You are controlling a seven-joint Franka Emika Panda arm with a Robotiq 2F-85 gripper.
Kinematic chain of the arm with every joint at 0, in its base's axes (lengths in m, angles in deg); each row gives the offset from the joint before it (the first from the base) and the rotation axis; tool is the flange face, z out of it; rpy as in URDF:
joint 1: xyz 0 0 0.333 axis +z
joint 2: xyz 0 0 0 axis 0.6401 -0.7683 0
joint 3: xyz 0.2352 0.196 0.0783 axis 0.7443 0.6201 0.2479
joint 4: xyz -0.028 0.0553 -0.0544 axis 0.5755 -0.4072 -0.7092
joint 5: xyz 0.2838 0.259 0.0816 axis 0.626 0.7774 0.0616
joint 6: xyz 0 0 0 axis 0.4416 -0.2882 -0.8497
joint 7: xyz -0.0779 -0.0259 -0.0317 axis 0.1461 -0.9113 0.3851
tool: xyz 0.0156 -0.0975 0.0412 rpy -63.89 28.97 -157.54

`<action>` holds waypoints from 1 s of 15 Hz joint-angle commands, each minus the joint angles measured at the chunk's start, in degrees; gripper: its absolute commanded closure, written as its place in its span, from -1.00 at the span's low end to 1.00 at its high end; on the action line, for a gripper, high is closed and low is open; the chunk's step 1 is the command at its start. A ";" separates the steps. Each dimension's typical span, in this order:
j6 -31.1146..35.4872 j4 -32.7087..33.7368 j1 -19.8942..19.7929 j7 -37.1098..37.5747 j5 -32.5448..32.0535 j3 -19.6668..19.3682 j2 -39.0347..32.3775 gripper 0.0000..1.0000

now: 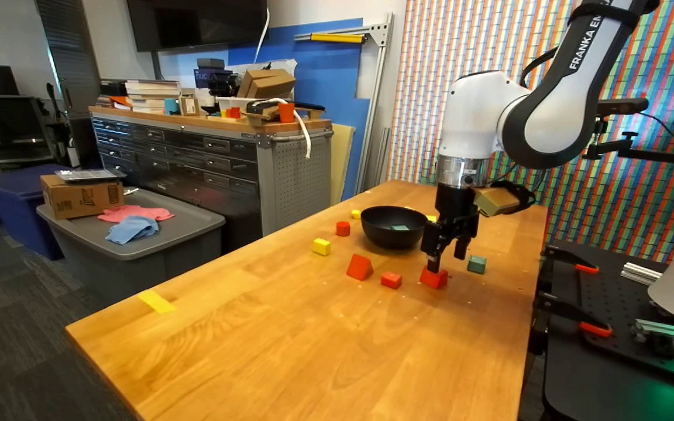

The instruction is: Put all the blocks one at a time in the bowl except the right yellow block farthest away from you

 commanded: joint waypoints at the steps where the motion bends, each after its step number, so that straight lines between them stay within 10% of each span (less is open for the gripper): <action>1: -0.04 3.06 0.18 -2.44 3.75 -0.58 -2.16 -1.00; 4: -0.13 4.89 1.58 -1.53 2.99 -1.52 -3.78 -0.92; 12: 0.08 5.19 6.25 -0.48 1.79 -5.45 -8.21 0.43; 15: -1.20 2.83 8.49 0.44 0.08 -6.64 -3.16 0.58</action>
